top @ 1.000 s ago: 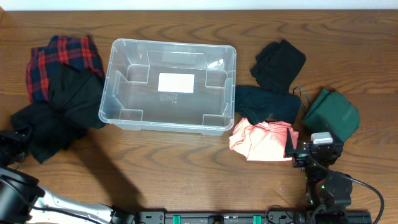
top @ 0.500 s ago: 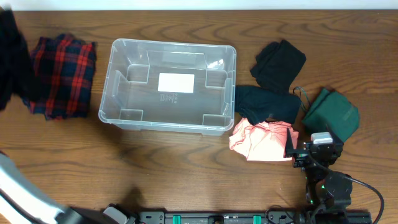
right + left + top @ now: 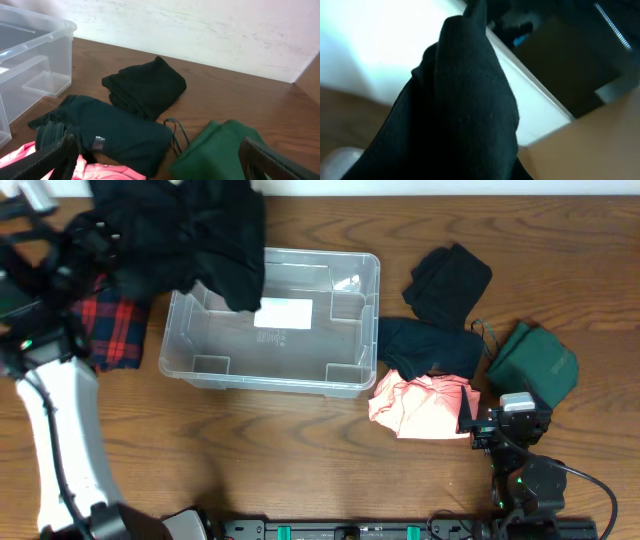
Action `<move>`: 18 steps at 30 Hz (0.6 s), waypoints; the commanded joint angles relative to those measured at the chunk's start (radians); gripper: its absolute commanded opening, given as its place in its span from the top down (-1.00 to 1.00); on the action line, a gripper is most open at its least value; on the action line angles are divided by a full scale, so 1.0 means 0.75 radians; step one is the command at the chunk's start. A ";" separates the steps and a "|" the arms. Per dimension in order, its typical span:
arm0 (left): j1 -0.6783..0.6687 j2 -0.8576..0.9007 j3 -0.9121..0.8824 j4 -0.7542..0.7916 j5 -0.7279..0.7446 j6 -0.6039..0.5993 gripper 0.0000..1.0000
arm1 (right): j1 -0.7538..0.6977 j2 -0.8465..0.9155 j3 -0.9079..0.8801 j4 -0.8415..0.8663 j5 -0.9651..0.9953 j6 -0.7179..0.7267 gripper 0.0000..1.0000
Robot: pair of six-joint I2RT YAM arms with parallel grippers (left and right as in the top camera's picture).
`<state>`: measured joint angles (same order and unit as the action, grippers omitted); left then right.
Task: Pack container
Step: 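Lift the black garment and drop it into the clear bin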
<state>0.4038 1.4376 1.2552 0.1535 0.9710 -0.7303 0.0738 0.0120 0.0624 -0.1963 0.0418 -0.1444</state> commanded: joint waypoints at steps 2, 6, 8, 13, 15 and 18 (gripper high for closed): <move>-0.054 0.054 0.028 0.016 0.031 -0.185 0.88 | -0.005 -0.007 -0.006 0.003 0.009 -0.024 -0.98; -0.101 0.128 0.028 0.017 0.053 -0.262 0.88 | -0.005 -0.007 -0.006 0.003 0.009 -0.024 -0.99; -0.113 0.142 0.028 0.020 0.078 -0.307 0.88 | -0.005 -0.007 -0.006 0.003 0.009 -0.024 -0.98; -0.150 0.125 0.028 0.171 0.204 -0.327 0.88 | -0.005 -0.007 -0.006 0.003 0.009 -0.024 -0.98; -0.164 0.117 0.028 0.165 0.207 -0.332 0.88 | -0.005 -0.007 -0.006 0.003 0.009 -0.024 -0.99; -0.205 0.116 0.028 0.142 0.205 -0.347 0.88 | -0.005 -0.007 -0.006 0.003 0.009 -0.024 -0.99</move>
<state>0.2760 1.5658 1.2503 0.2512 1.0649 -0.9474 0.0738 0.0120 0.0624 -0.1963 0.0414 -0.1444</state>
